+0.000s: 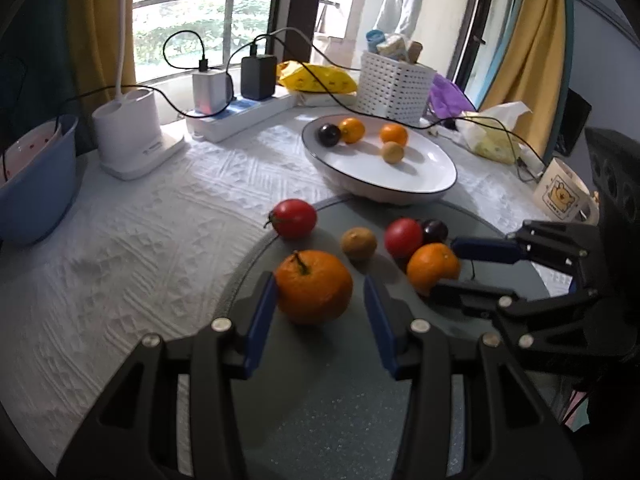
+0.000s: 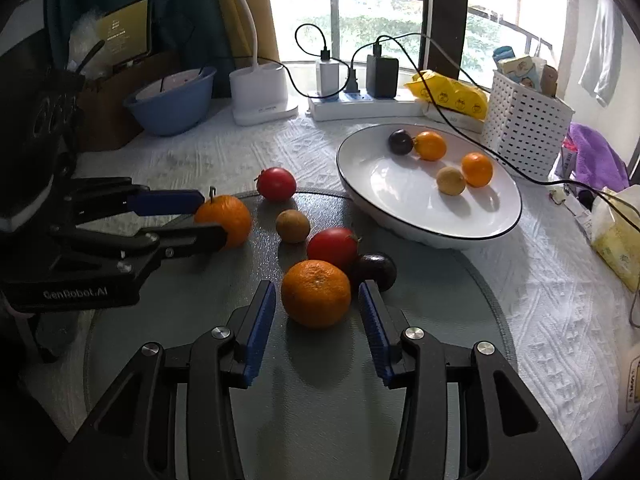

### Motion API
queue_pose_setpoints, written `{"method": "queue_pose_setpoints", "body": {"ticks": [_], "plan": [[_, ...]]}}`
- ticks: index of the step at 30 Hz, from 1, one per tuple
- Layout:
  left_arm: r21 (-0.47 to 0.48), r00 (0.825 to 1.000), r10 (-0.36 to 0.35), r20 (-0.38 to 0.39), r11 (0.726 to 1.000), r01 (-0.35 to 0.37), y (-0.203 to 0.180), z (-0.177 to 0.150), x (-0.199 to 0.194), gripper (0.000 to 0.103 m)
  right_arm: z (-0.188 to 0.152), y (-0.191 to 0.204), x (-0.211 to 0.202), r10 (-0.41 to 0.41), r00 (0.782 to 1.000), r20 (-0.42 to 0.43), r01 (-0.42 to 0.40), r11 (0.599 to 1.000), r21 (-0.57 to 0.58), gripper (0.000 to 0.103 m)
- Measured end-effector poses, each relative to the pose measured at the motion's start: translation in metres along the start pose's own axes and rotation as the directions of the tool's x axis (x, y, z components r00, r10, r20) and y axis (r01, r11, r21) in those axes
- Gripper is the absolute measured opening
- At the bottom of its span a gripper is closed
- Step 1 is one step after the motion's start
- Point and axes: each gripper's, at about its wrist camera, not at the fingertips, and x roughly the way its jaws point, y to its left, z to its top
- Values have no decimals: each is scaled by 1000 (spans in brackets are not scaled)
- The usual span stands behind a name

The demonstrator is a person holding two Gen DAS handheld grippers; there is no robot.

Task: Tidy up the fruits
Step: 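Move both grippers back to the tray toward the remaining oranges, then grasp an orange with the right gripper while the left gripper grasps the large stemmed orange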

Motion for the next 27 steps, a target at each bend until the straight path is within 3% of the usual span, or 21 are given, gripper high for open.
{"method": "queue_pose_setpoints", "body": {"ticks": [6, 12, 16, 27], "plan": [[-4, 999, 41, -10, 999, -41, 5, 0, 6, 47, -1, -1, 10, -1, 1000, -6, 1, 1000, 3, 46], [-4, 999, 16, -39, 1000, -16, 5, -1, 15, 47, 0, 0, 11, 15, 1000, -3, -15, 1000, 3, 46], [-42, 999, -17, -35, 999, 16, 11, -1, 15, 47, -1, 0, 9, 27, 1000, 2, -27, 1000, 1, 42], [-28, 999, -32, -22, 999, 31, 8, -2, 12, 46, -5, 2, -2, 28, 999, 21, -28, 999, -20, 41]]}}
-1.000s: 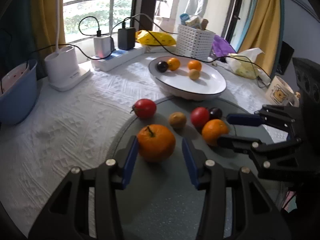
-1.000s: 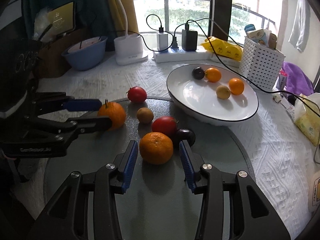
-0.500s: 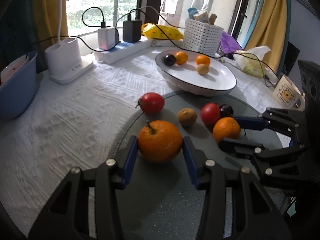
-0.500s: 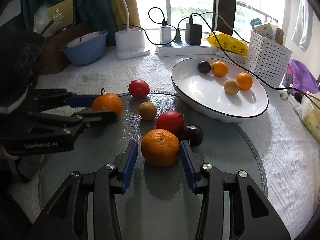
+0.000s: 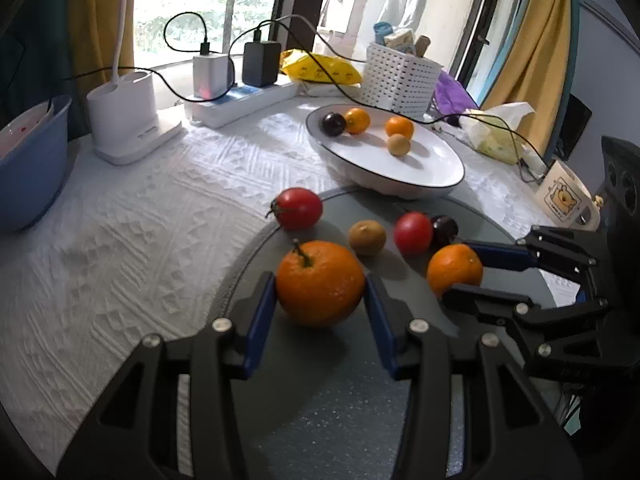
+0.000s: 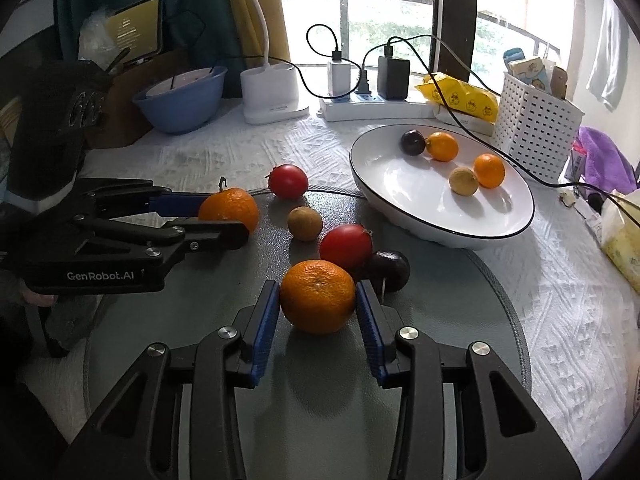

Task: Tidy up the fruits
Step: 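Grasp an orange with the right gripper while the left gripper grasps the large stemmed orange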

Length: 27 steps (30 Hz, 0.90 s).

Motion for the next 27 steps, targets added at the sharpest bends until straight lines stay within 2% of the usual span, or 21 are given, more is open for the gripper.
{"method": "queue_pose_setpoints", "body": {"ticks": [17, 27], "plan": [[97, 1000, -28, 3, 995, 28, -26, -8, -7, 46, -2, -4, -9, -6, 1000, 5, 6, 1000, 2, 41], [102, 999, -37, 11, 994, 36, -29, -6, -10, 46, 0, -11, -18, -18, 999, 30, 17, 1000, 7, 41]]}}
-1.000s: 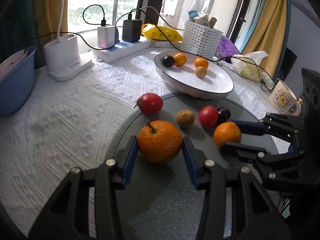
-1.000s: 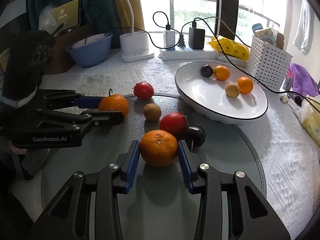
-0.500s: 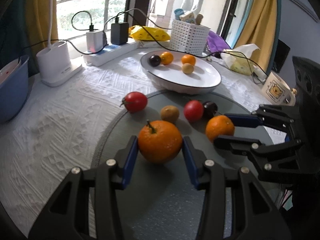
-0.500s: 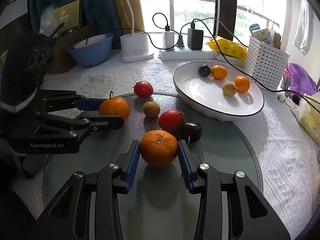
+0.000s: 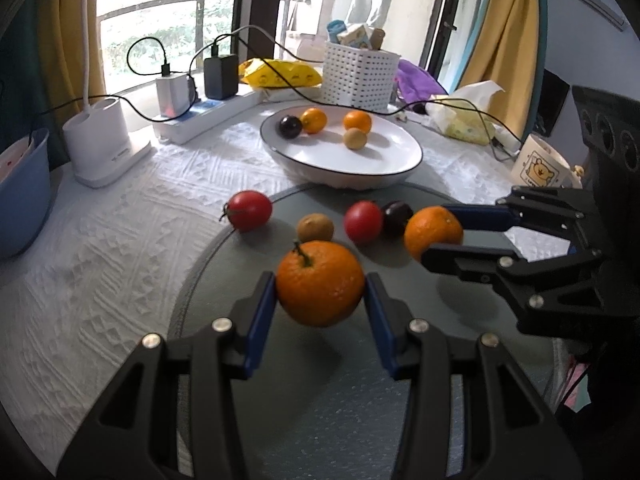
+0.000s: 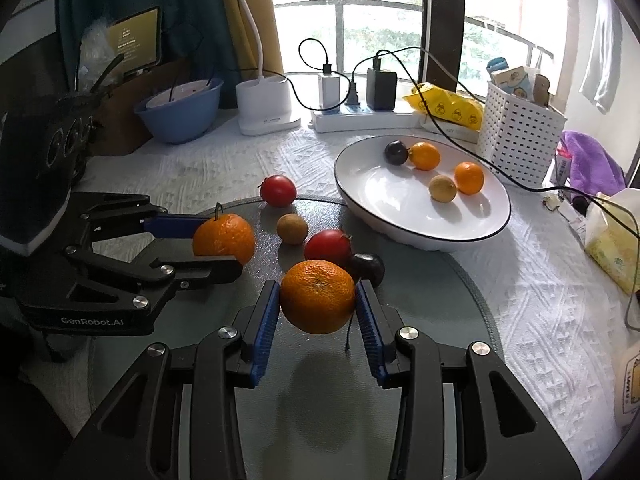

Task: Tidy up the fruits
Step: 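Grasp an orange with the right gripper while the left gripper grasps the large stemmed orange, then carry both oranges onto the white plate and open both grippers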

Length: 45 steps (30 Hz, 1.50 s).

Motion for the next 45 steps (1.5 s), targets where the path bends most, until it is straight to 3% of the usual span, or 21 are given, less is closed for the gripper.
{"method": "queue_pose_setpoints", "body": {"ticks": [16, 29, 45], "plan": [[36, 1000, 0, 15, 999, -1, -11, 18, -4, 46, 10, -21, -9, -33, 999, 38, 32, 999, 19, 41], [79, 999, -12, 44, 997, 9, -15, 56, -8, 46, 21, -37, -14, -77, 996, 55, 75, 997, 35, 41], [71, 998, -46, 41, 997, 43, -7, 93, 22, 46, 34, -69, -9, -128, 989, 70, 122, 989, 85, 41]]}}
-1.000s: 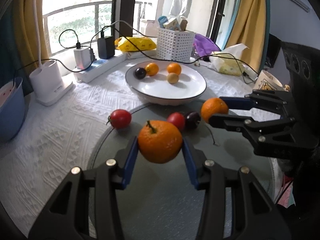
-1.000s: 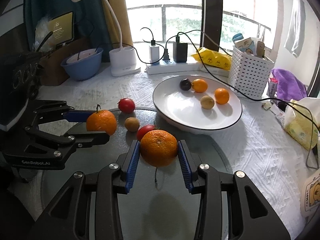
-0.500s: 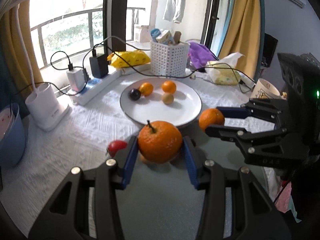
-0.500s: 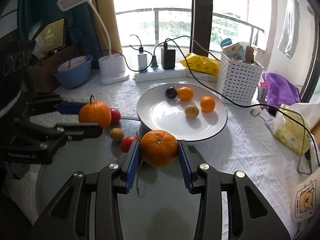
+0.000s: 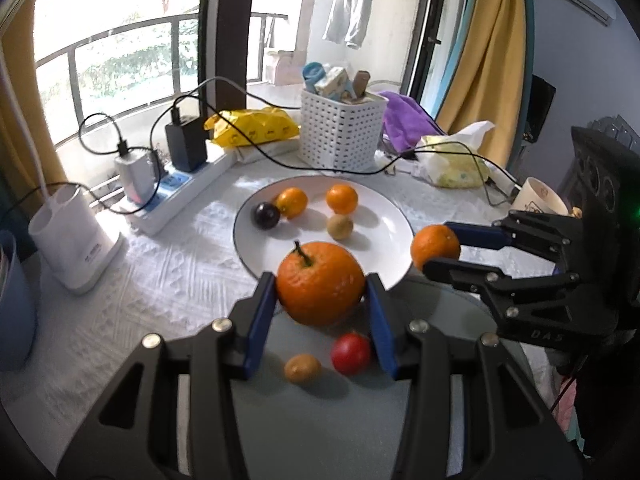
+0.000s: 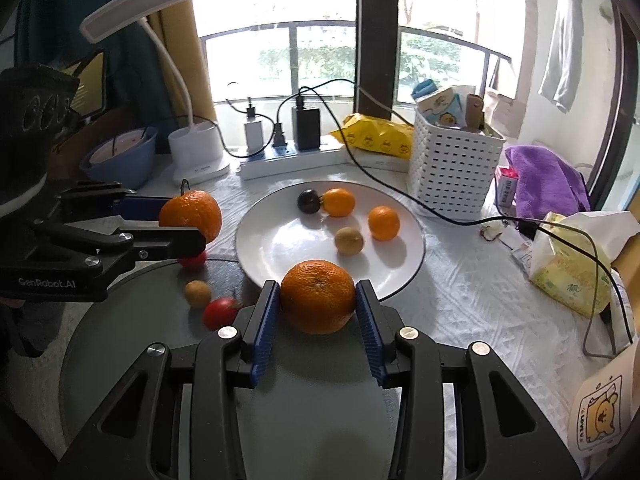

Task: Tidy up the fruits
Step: 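Carry both oranges onto the white plate and open both grippers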

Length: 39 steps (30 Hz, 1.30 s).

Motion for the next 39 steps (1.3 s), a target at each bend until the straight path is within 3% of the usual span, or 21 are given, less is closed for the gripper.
{"method": "queue_pose_setpoints", "body": {"ticks": [12, 26, 35, 39], "plan": [[-9, 1000, 6, -25, 1000, -6, 16, 18, 37, 46, 12, -34, 22, -47, 999, -8, 47, 998, 52, 42], [-41, 998, -18, -66, 999, 15, 33, 30, 70, 47, 27, -45, 60, -71, 996, -50, 74, 996, 60, 42], [-26, 997, -21, -77, 999, 19, 33, 29, 68, 47, 34, -41, 63, -106, 992, -74, 110, 992, 55, 42], [-13, 998, -19, -54, 1000, 19, 30, 31, 59, 48, 35, -36, 55, -113, 992, -56, 116, 992, 55, 51]]}}
